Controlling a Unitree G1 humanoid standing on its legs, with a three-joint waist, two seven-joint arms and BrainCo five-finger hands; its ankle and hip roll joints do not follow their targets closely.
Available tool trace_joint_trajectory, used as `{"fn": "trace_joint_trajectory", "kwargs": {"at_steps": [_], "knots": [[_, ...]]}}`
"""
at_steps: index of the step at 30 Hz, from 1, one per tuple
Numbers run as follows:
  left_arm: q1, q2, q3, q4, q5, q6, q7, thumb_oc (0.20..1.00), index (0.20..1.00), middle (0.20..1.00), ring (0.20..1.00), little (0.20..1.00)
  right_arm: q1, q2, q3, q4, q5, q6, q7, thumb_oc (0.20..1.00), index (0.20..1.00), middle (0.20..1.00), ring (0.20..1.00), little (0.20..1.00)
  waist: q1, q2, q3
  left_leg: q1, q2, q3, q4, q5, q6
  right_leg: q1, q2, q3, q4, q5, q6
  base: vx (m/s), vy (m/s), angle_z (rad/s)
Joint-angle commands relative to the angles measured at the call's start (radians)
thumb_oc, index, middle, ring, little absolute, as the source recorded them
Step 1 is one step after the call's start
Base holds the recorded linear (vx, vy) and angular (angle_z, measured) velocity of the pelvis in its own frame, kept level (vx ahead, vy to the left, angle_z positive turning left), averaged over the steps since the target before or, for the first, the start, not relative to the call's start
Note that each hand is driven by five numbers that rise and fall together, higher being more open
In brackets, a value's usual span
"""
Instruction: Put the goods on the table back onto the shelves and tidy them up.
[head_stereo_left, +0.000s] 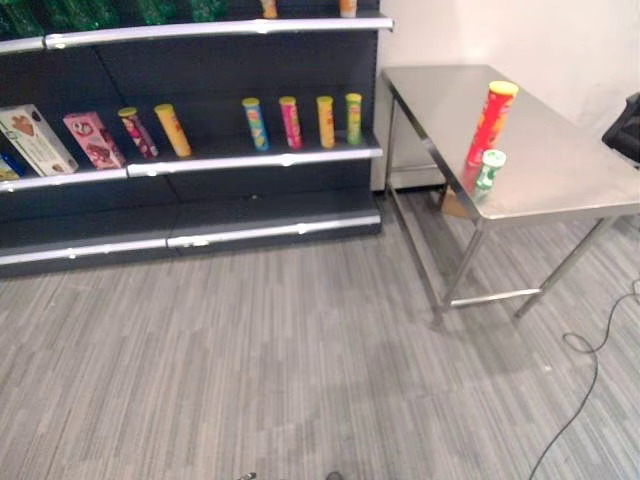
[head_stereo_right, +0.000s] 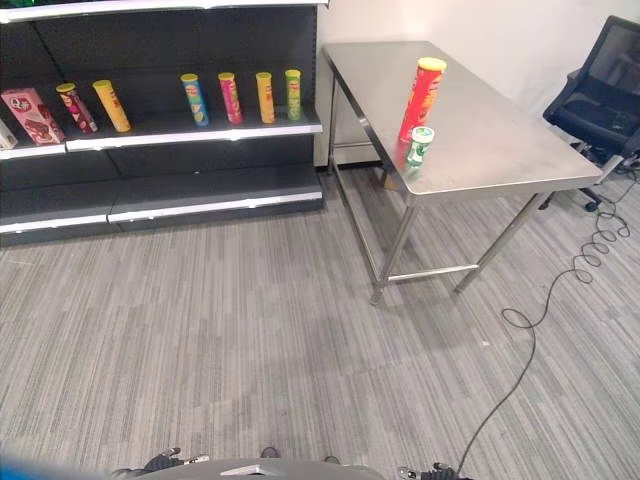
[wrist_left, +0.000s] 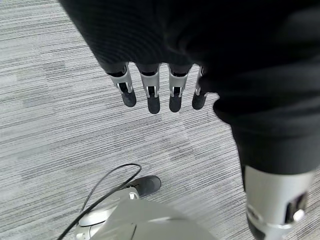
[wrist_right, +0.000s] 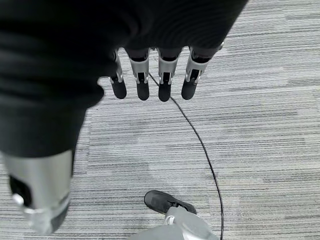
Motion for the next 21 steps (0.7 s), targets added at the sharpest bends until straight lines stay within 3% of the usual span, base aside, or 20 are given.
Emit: {"fn": "trace_joint_trajectory", "kwargs": {"at_steps": [1, 5, 10, 21], "knots": [[-0.063, 0.013, -0.021, 0.029, -0.01, -0.024, -0.019, 1.0, 1.0, 1.0, 1.0, 1.0, -0.053, -0.032, 0.019, 0.008, 0.0, -0.01, 0.005, 1.0, 1.0, 1.0, 1.0, 1.0, -0.006, 0.002, 0.005, 0.036, 0.046, 0.039, 0.003, -0.069, -0.07, -0.023, -0.059, -0.02, 0.01, -0.022, 0.108, 0.0, 0.0, 0.0], [-0.062, 0.014, -0.026, 0.016, -0.01, -0.029, -0.022, 1.0, 1.0, 1.0, 1.0, 1.0, -0.051, -0.033, 0.023, -0.002, -0.007, -0.013, 0.005, 1.0, 1.0, 1.0, 1.0, 1.0, -0.007, 0.004, 0.007, 0.037, 0.045, 0.041, 0.003, -0.07, -0.07, -0.023, -0.06, -0.016, 0.01, -0.02, 0.107, 0.0, 0.0, 0.0], [-0.07, 0.019, -0.086, 0.026, 0.09, -0.032, -0.022, 1.0, 1.0, 1.0, 1.0, 1.0, -0.058, -0.039, 0.037, 0.001, -0.025, -0.013, 0.012, 1.0, 1.0, 1.0, 1.0, 1.0, -0.017, 0.008, 0.009, 0.038, 0.046, 0.045, 0.003, -0.07, -0.07, -0.024, -0.059, -0.01, 0.01, -0.02, 0.107, -0.01, 0.007, -0.03], [-0.078, 0.016, -0.091, 0.037, 0.107, -0.032, -0.006, 1.0, 1.0, 1.0, 1.0, 1.0, -0.066, -0.033, 0.049, 0.007, -0.033, -0.013, 0.01, 1.0, 1.0, 1.0, 1.0, 1.0, -0.015, 0.011, 0.012, 0.029, 0.042, 0.039, 0.003, -0.068, -0.066, -0.031, -0.063, -0.009, 0.01, -0.014, 0.109, 0.0, 0.001, -0.02]]}}
